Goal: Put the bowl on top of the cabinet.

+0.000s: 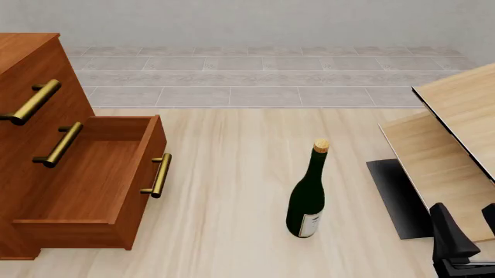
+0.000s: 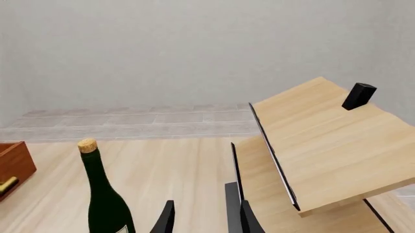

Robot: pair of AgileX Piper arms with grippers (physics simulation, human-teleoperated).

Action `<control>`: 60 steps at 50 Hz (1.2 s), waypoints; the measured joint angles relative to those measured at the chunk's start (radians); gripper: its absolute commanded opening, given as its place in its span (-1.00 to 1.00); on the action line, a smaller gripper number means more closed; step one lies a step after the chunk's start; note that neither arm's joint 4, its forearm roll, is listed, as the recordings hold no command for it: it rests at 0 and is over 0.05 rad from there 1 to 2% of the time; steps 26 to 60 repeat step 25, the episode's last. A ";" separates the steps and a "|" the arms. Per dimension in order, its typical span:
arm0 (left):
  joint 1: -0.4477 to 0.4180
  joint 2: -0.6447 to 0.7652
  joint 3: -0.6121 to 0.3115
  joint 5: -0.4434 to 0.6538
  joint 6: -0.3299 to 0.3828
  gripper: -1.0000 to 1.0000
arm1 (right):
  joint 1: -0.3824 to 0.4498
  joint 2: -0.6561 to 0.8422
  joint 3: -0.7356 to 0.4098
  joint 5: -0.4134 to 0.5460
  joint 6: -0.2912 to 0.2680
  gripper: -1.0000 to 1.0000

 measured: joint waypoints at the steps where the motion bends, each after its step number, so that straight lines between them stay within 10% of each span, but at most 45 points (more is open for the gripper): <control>1: -0.002 -0.005 0.001 -0.001 -0.001 1.00 | 0.000 0.000 0.000 0.000 0.000 1.00; 60: -0.054 -0.140 0.105 -0.066 0.055 1.00 | 0.001 0.000 0.001 0.000 -0.003 1.00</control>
